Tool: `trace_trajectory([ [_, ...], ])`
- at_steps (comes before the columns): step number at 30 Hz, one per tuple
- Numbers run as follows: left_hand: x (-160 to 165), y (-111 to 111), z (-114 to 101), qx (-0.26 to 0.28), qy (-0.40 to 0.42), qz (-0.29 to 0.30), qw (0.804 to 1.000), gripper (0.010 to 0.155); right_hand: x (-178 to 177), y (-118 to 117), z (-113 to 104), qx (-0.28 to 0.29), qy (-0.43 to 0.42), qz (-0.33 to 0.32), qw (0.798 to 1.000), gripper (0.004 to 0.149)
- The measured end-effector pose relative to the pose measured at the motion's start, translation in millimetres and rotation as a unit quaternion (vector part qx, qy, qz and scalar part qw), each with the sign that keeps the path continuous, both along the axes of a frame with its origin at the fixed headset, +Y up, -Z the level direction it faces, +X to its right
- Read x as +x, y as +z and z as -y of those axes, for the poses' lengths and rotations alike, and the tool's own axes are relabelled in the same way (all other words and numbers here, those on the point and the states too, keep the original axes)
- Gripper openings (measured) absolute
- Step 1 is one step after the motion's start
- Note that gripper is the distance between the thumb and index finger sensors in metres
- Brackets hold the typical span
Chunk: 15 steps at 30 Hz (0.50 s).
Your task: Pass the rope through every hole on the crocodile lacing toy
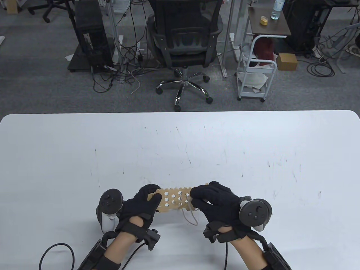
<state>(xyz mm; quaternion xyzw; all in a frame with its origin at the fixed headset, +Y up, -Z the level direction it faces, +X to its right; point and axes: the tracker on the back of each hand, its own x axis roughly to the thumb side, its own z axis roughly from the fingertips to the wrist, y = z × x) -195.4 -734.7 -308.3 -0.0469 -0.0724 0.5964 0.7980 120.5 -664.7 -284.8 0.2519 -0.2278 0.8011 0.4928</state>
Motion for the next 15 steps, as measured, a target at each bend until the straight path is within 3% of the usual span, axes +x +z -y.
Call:
trace_trajectory([
  [6,5.9,3.2,-0.4,-0.001,-0.004,0.012,1.0,0.054,-8.0,5.1,0.2,0.029,0.048,0.009,0.998,0.037],
  [11,8.1,4.8,-1.2,0.002,-0.01,0.016,1.0,0.054,-16.0,12.9,-3.8,0.096,0.132,0.034,0.986,0.037],
  [15,8.2,5.2,-1.4,-0.001,-0.009,0.015,1.0,0.054,-19.3,15.4,-4.3,0.106,0.139,0.029,0.984,0.036],
])
